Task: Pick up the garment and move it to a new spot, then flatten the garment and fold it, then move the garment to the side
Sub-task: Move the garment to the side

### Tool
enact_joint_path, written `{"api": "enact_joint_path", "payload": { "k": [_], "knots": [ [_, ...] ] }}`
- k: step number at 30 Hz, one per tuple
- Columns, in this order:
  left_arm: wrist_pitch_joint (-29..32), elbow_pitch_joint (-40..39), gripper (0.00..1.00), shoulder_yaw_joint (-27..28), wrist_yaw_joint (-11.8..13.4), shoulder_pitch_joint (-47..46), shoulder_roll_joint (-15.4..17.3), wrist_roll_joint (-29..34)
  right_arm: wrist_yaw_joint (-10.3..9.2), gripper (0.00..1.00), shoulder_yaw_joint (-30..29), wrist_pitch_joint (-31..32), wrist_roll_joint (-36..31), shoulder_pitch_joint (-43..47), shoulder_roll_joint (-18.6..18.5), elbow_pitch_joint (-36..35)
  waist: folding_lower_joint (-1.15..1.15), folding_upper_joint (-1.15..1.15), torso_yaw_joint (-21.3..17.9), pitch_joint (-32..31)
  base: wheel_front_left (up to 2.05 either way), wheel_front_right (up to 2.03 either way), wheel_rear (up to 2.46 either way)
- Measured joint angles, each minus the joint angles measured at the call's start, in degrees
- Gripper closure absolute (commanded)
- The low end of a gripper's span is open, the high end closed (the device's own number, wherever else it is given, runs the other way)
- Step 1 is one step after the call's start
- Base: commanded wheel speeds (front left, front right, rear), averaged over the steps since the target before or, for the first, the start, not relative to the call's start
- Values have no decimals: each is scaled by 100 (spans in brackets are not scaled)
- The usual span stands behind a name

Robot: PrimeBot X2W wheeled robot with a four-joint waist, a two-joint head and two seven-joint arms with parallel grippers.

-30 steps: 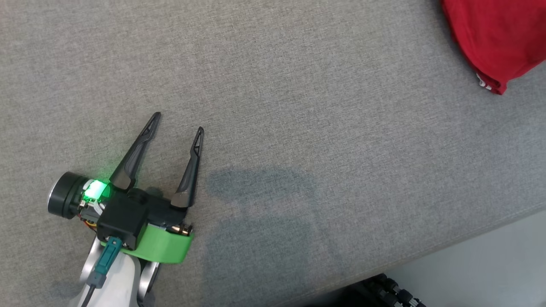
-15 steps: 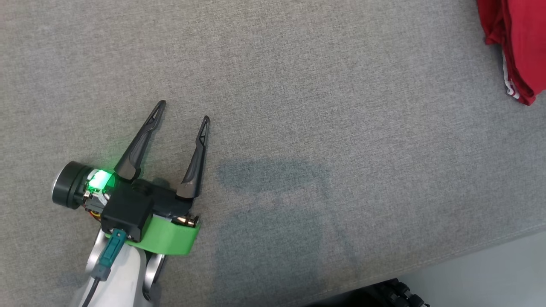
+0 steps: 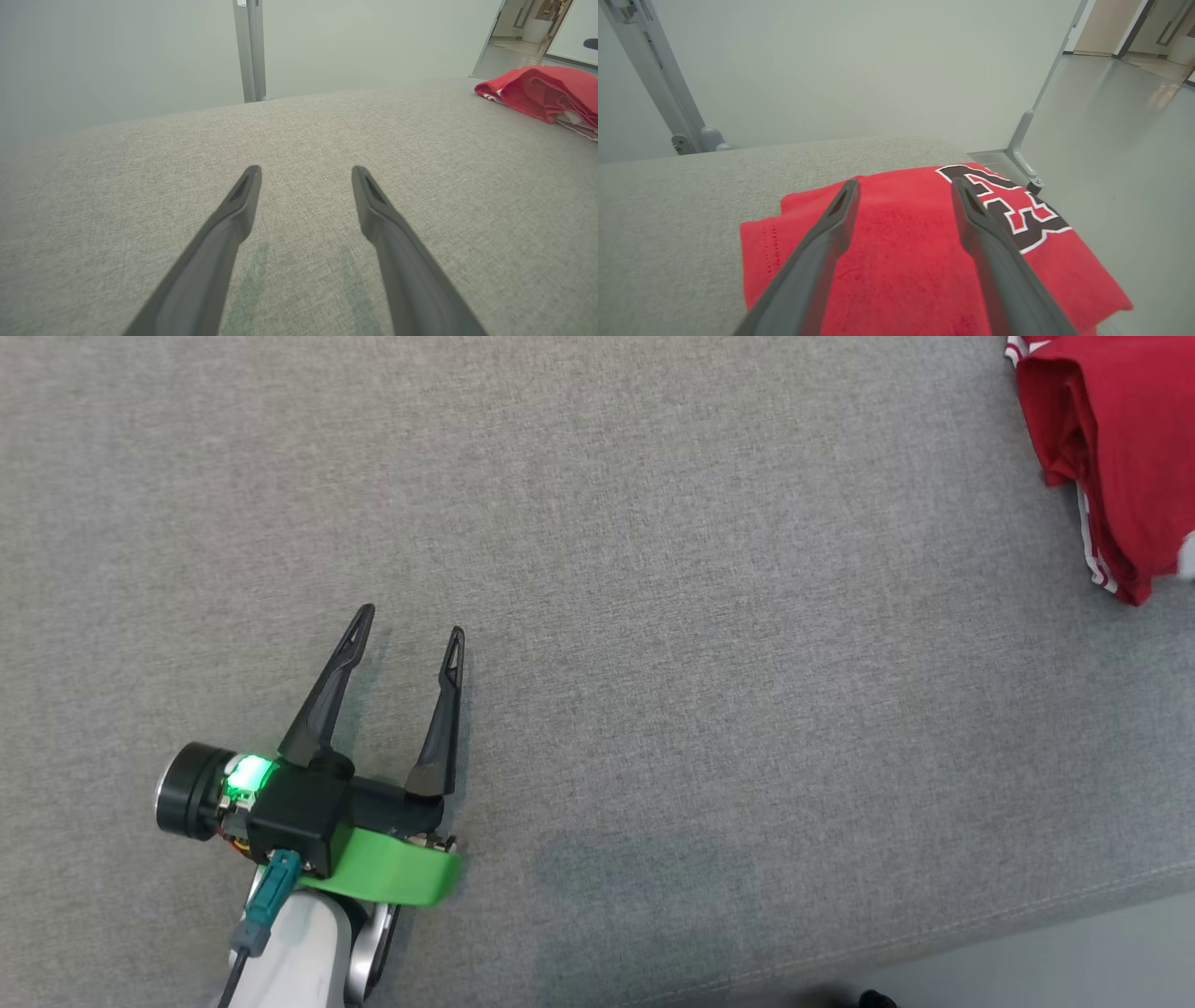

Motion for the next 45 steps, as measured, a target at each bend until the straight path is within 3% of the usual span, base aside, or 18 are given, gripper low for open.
{"api": "enact_joint_path", "payload": {
  "k": [3,10,28,38,45],
  "knots": [
    [0,68,0,36,44,119,-86,-59,1,0,-14,1,-236,544,423,-409,0,0,105,-233,0,0,0],
    [0,227,0,212,227,451,-232,-298,0,0,276,1,-530,1408,1022,-1279,0,0,397,-804,0,0,0],
    [0,245,0,509,893,1390,-278,-895,0,0,450,0,-1491,3763,1852,-3618,-1,0,829,-2384,0,0,0],
    [0,103,0,468,505,1928,-280,-725,0,0,303,0,-1808,5110,2161,-4039,-1,0,974,-3066,0,0,0],
    [0,221,0,470,415,2132,-281,-616,0,0,412,0,-1825,5376,2272,-4010,-1,0,958,-3226,0,0,0]
  ]
}}
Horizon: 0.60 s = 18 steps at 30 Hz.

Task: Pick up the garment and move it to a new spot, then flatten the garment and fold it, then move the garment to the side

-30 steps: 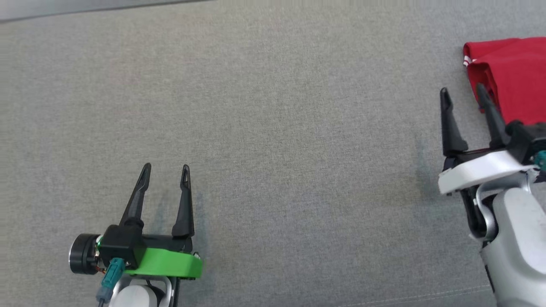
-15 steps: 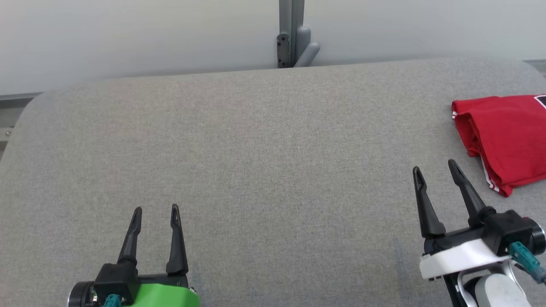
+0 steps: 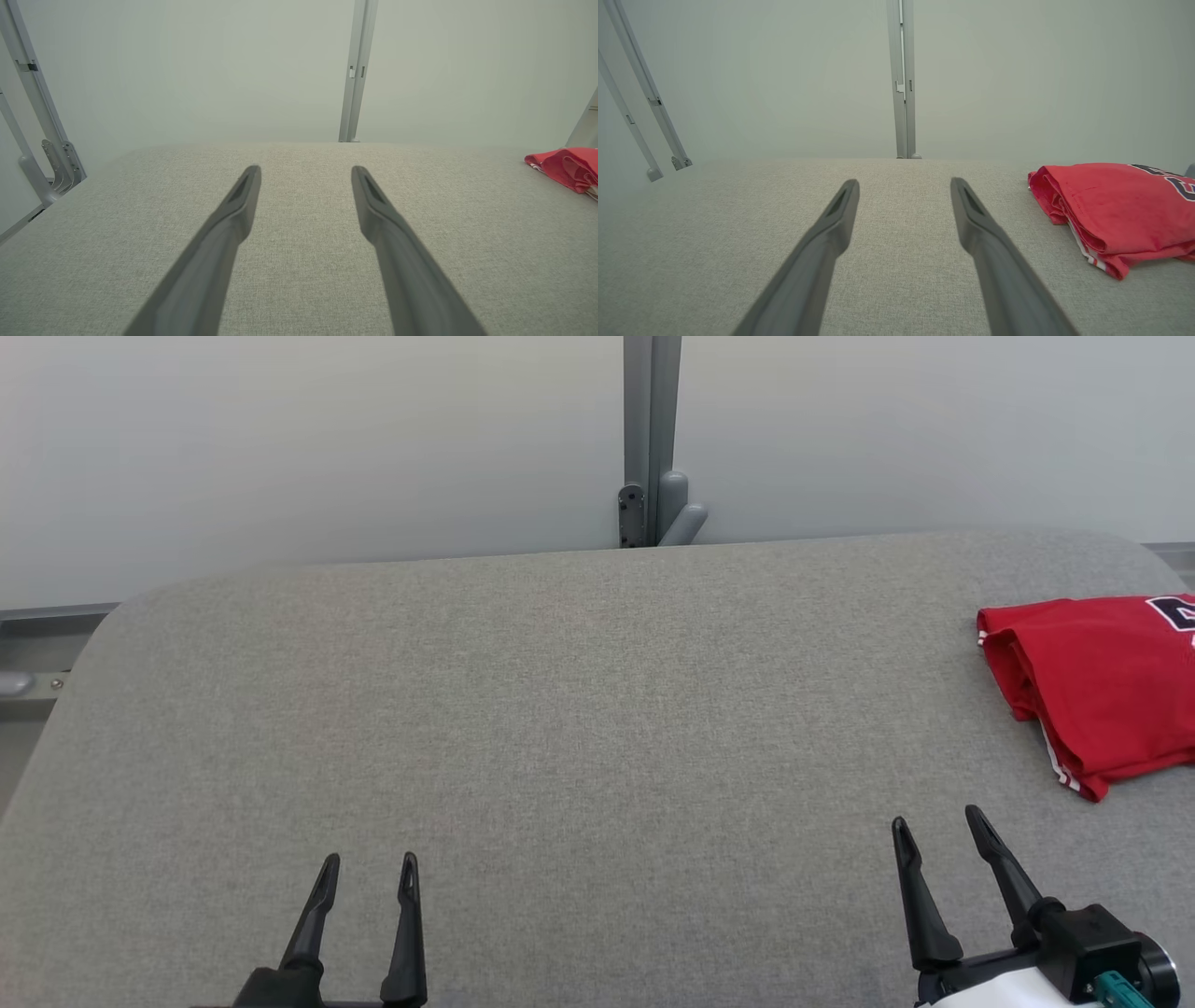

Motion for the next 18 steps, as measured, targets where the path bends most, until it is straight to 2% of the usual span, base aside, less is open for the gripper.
{"api": "enact_joint_path", "payload": {
  "k": [11,12,15,18],
  "knots": [
    [0,132,0,5,20,66,0,0,0,0,0,0,92,-11,25,127,0,0,-73,-54,0,0,0],
    [0,174,100,0,24,67,0,-1,1,100,3,1,88,-5,25,152,0,0,-71,-54,0,0,0],
    [1,375,100,-26,24,94,0,-16,1,100,26,16,97,49,44,352,0,0,-72,-52,0,0,0],
    [48,399,100,-9,20,95,1,-321,1,100,30,73,417,47,45,404,0,0,-72,-44,0,0,0]
  ]
}}
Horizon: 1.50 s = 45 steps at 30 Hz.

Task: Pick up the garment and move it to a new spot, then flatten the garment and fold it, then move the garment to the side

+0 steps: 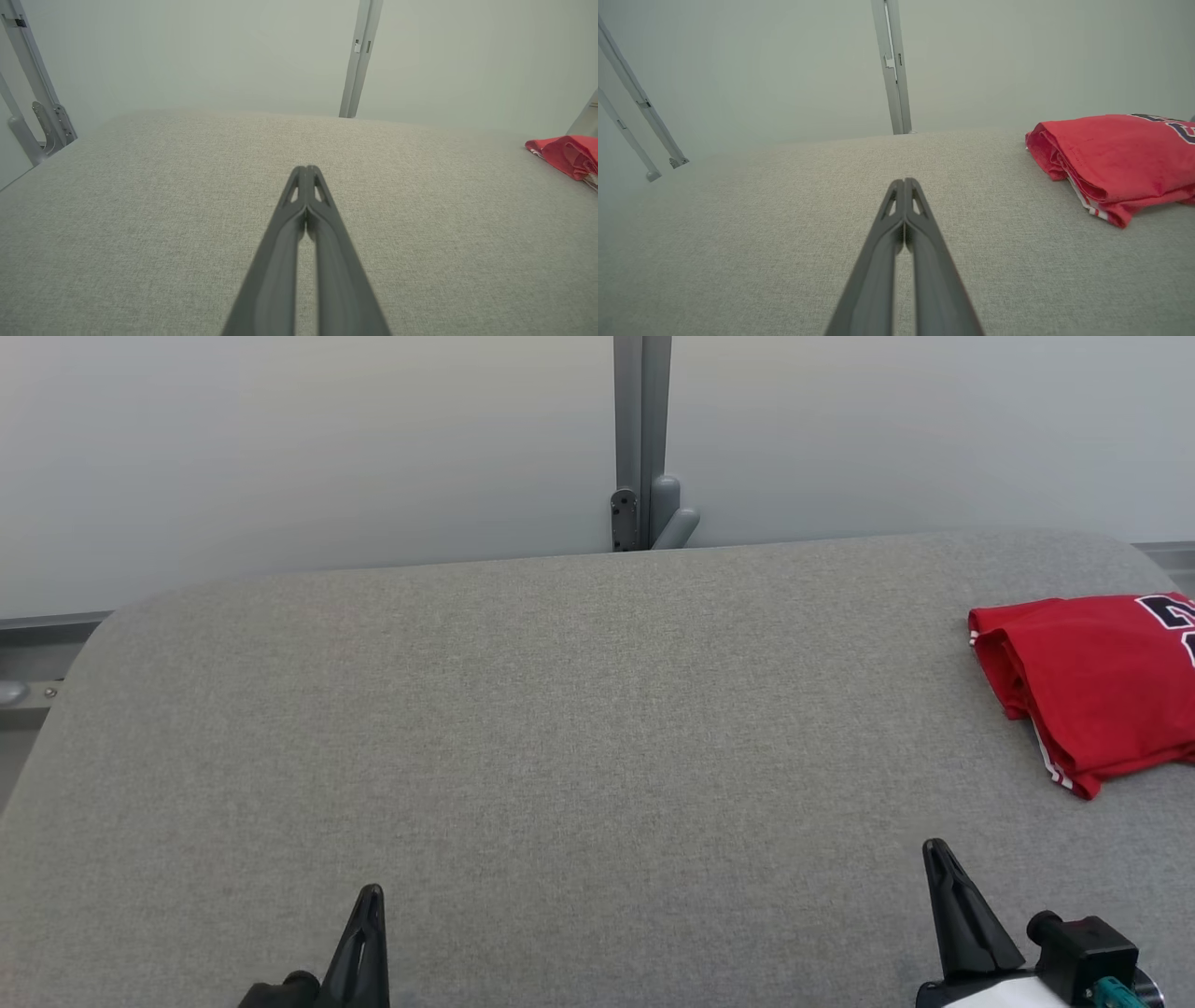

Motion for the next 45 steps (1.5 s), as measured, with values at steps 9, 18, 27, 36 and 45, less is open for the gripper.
{"api": "enact_joint_path", "payload": {
  "k": [9,18,27,36,45],
  "knots": [
    [192,122,100,131,-93,-80,34,-1049,0,100,-31,226,1058,-205,-19,201,0,0,1,26,0,0,0],
    [358,175,100,269,-154,-274,57,-1984,0,100,-89,453,1985,-435,-27,375,0,0,2,52,0,0,0],
    [539,237,100,410,-227,-420,73,-2787,-1,100,-159,672,2810,-645,-30,531,0,0,3,78,0,0,0],
    [693,288,100,539,-260,-546,77,-3444,-1,100,-226,849,3466,-803,-27,651,1,0,4,101,0,0,0],
    [855,333,100,687,-336,-682,77,-4108,-2,100,-302,1037,4138,-986,-23,781,0,0,5,127,0,0,0]
  ]
}}
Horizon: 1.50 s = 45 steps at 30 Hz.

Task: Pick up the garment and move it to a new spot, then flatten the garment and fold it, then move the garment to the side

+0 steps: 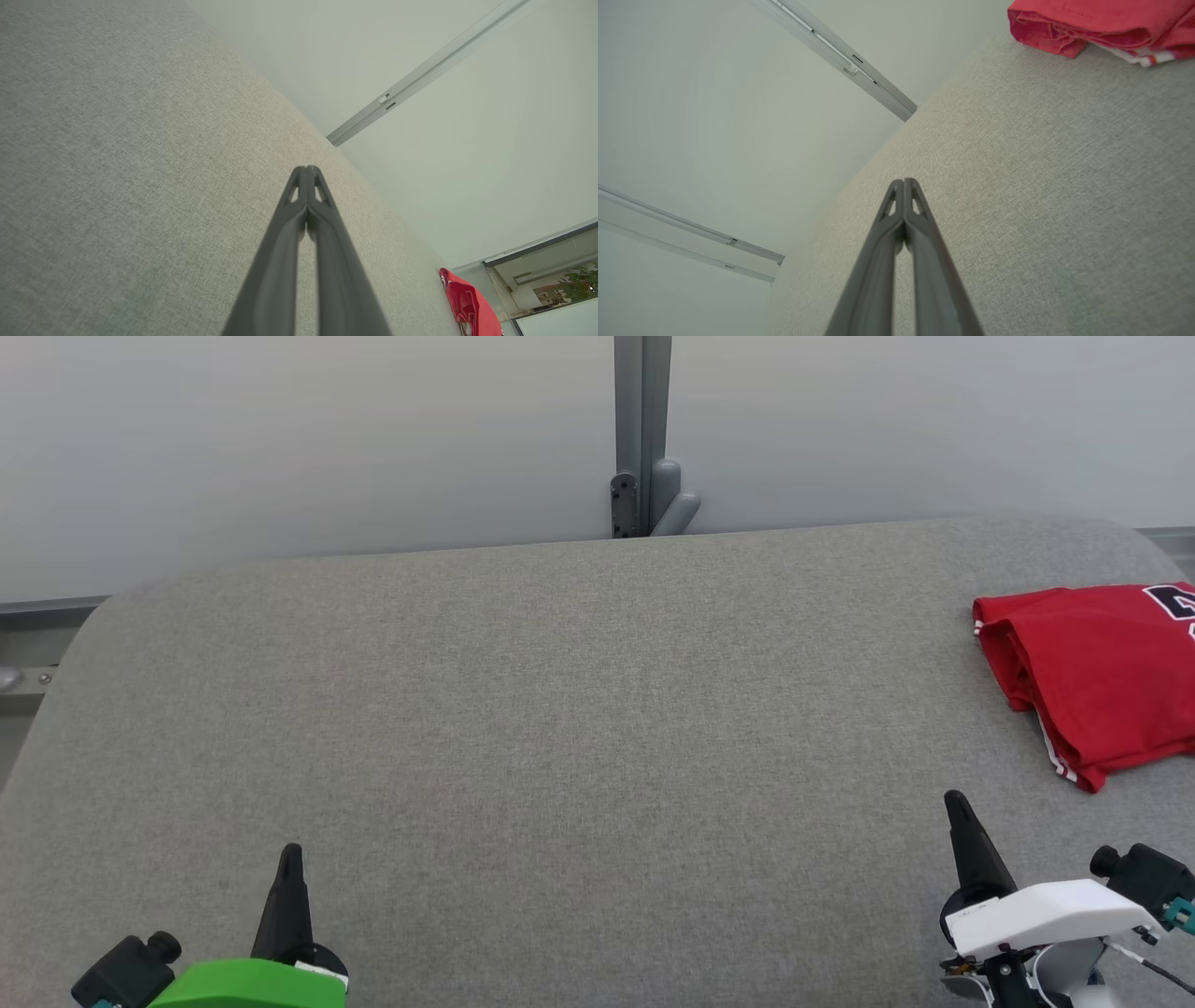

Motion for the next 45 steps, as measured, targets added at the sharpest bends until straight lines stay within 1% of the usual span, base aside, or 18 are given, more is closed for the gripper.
{"api": "enact_joint_path", "payload": {
  "k": [23,45],
  "knots": [
    [375,120,100,332,-118,-295,-9,-1433,-3,100,-188,439,1450,-375,31,281,0,0,2,66,0,0,0],
    [688,205,100,613,-219,-536,-31,-2576,-3,100,-347,793,2624,-699,73,512,0,0,4,132,0,0,0]
  ]
}}
